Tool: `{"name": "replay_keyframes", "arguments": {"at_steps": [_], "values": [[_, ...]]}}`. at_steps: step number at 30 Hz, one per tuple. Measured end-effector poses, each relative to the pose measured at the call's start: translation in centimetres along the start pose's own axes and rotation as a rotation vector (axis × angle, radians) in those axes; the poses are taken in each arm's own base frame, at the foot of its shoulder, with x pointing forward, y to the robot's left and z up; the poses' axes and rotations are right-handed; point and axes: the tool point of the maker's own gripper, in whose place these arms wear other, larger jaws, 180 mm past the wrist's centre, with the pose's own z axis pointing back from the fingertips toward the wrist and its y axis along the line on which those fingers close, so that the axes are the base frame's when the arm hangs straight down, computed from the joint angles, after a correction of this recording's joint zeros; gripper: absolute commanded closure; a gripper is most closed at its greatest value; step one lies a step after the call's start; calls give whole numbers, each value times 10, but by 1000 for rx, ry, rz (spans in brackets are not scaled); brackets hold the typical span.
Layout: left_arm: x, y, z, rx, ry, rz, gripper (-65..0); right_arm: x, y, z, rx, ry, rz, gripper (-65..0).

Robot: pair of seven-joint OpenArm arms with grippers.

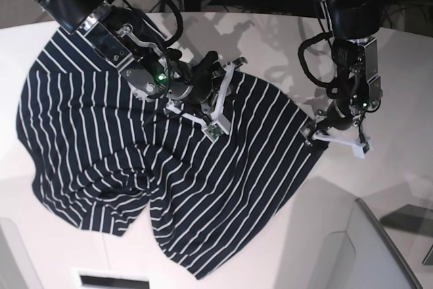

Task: Layout the t-shirt on the table in an organized manner, then fold the t-shirt properly
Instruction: 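Lower the left gripper onto the shirt edge beside the right gripper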

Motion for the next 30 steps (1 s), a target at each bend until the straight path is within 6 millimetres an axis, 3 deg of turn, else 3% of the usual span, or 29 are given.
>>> {"name": "replay_keyframes", "arguments": {"at_steps": [4,6,8,10,11,15,20,24,30], "values": [[3,-2,-4,0,2,8,-564,-1,0,0,0,2,-1,-78],[2,-1,-4,1,-1,10,-489,-1,0,0,0,2,-1,-78],[-1,1,-4,4,12,8,-299,-2,0,0,0,3,-1,-78],[-6,3,-4,9,28,13,-48,-1,0,0,0,2,-1,-78],[-10,3,-3,10,38,13,0,-1,0,0,0,2,-1,-78],[-8,5,8,16,16,9,0,-2,0,0,0,5,-1,-78],[21,14,44,100,-107,28,0,-6,-4,-3,-7,17,-5,-78],[51,-14,66,58,-211,22,0,-15,-9,-5,-19,43,-12,-78],[25,-59,53,46,-104,10,0,-12,-8,-5,-17,34,-10,-78]]}}
